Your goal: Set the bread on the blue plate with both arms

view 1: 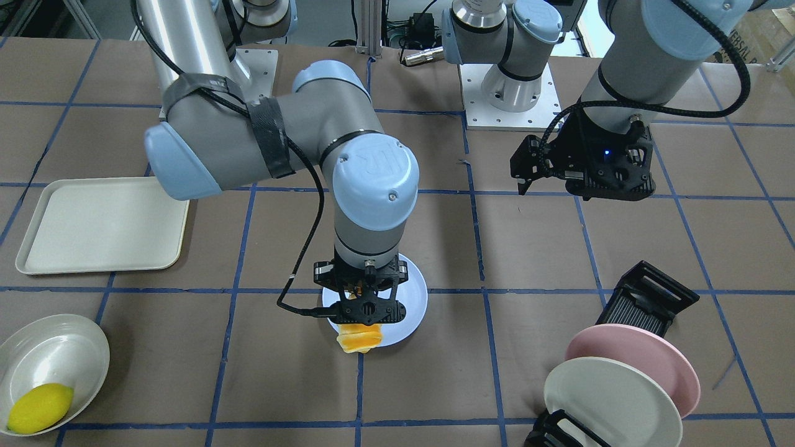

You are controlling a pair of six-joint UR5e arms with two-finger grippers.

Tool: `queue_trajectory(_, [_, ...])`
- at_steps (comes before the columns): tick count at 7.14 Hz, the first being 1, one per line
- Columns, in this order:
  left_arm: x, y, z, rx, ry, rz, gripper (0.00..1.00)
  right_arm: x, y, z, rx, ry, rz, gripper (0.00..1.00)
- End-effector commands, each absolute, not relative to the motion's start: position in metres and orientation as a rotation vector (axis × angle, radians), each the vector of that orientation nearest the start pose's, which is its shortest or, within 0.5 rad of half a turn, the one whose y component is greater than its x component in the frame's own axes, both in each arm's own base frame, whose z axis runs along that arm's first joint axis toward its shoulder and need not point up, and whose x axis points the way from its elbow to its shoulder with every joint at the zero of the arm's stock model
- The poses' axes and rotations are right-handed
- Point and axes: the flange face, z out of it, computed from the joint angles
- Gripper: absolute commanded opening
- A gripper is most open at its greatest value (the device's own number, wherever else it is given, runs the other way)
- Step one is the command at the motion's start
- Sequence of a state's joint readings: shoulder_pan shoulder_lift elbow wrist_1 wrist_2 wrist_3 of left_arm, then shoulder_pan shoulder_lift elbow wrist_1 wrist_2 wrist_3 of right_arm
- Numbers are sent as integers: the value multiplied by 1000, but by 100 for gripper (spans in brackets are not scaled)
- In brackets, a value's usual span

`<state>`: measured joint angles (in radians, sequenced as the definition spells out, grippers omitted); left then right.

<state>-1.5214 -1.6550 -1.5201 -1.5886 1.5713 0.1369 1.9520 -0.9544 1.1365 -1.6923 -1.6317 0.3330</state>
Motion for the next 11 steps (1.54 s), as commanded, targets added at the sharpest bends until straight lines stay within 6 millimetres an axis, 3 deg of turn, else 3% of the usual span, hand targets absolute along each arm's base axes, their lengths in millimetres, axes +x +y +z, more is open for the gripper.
queue_trajectory(1, [-113,-512,488,157,3152,88,100,405,-626,289,-104,3227,142,0])
queue_trajectory(3, [-114,-498,510,179,3144,26,100,402,-617,267,-123,3238,211,0])
queue_trajectory(4, [-107,-497,488,165,3119,136,100,398,-604,249,-130,3246,265,0])
queue_trajectory(5, [-103,-509,489,153,3121,170,100,396,-598,236,-129,3239,206,0])
queue_trajectory(6, [-108,-503,505,164,3126,161,100,395,-597,227,-126,3227,149,0])
queue_trajectory(7, [-111,-493,509,191,3133,155,100,396,-598,229,-126,3224,140,0])
queue_trajectory(8, [-115,-501,514,190,3172,121,100,395,-597,223,-126,3227,150,1])
queue_trajectory(9, [-113,-493,514,169,3161,125,100,394,-596,217,-131,3238,165,46])
queue_trajectory(10, [-112,-497,509,157,3165,137,100,399,-591,215,-142,3248,164,99])
queue_trajectory(11, [-114,-500,513,84,3164,126,100,400,-589,214,-150,3250,170,100])
